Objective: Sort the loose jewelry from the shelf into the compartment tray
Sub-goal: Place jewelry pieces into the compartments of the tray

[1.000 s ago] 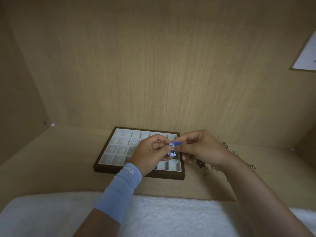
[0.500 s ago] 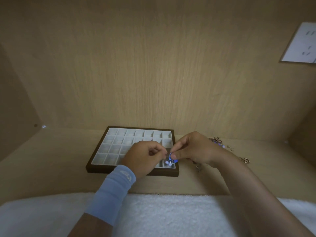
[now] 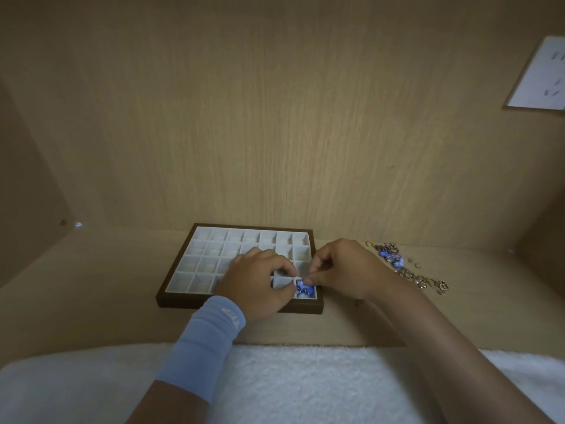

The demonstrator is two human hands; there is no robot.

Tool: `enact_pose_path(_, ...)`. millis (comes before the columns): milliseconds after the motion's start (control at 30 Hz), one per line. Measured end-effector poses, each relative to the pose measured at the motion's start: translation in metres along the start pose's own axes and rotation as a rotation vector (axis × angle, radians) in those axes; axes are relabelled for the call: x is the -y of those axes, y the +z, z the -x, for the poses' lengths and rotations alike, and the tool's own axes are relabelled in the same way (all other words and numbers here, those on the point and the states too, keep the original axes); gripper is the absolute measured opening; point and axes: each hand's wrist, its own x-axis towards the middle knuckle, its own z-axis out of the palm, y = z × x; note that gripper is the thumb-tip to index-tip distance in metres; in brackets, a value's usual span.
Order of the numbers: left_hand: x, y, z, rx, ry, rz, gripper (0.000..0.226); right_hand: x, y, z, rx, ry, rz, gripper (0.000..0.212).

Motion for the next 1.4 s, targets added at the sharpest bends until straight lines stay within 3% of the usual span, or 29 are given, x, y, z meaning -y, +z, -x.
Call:
enact_pose_path(233,0.001,-0.005,0.004,0.081,0.054,-0.072,0.042,0.003,-0.005,0.003,0.074,-0.061,0.069,0.007)
enact_pose_path(433,-0.002,-0.002,0.003,0.092,0.03,-0.098,0.05,0.003,-0.006,0.004,0.11,-0.087,0.086,0.008)
enact_pose_path(733,-0.005,-0.003,0.005,0.061,0.027,-0.092,0.039,0.011,0.005,0.003,-0.036,-0.071,0.207,0.004)
enact_pose_path(967,-0.012,0.004,0.004,0.082,0.043,-0.109,0.042,0.0,-0.014,0.004,0.107,-0.037,0.04,0.003)
enact_pose_path(1067,-0.019,0.008,0.004,0.027,0.044,-0.12,0.044,-0.01,-0.035,0.01,0.035,0.032,-0.068,0.006)
enact_pose_path(1200,-0.044,0.006,-0.014,-0.041,0.037,-0.044,0.032,-0.047,-0.071,0.015,-0.165,0.164,-0.001,0.015)
enact_pose_path(1300,-0.069,0.015,-0.044,0.05,0.042,0.022,0.015,-0.084,-0.084,0.017,-0.209,0.327,0.065,0.02)
enact_pose_path(1400,-0.09,0.039,-0.076,0.143,0.034,0.086,0.018,-0.108,-0.082,0.022,-0.211,0.449,0.153,0.023)
